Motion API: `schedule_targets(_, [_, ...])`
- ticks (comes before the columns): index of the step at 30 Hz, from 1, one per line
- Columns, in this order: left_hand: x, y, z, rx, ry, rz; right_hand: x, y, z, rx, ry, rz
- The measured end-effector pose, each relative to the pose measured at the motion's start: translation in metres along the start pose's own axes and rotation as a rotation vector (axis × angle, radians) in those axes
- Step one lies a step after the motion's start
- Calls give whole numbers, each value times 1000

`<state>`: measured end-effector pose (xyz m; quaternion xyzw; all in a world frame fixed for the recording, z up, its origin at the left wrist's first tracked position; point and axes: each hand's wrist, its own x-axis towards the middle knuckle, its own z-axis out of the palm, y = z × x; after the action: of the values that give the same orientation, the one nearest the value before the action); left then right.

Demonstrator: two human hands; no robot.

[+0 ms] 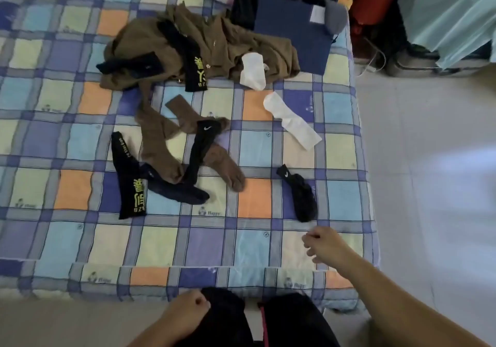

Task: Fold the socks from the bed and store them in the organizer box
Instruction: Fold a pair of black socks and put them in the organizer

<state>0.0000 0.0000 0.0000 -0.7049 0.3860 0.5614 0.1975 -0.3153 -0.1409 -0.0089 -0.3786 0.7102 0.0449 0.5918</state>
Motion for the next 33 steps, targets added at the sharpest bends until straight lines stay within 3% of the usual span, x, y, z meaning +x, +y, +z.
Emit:
schedule_targets(5, [67,31,-13,-181,19,-37,71,-39,-25,-60,155,-50])
schedule_targets(9, [125,64,-15,-265,30,-49,136,-66,-51,-286,287,-116])
schedule_targets(16, [197,129,-9,-578,69,11,217,-103,-52,-920,-62,-562])
schedule_targets(18, [207,148,-7,-687,46,50,227,-110,-50,-1037,-118,-622])
schedule_targets(21, [221,176,-3,-667,-2,145,236,-117,-49,-1141,-115,-652])
schedule_targets(25, [234,217,10,-655,-108,259,245,-124,-55,-1106,-169,-588])
schedule_targets(33, [243,261,28,-826,-198,366,207,-133,-96,-645,-145,-482])
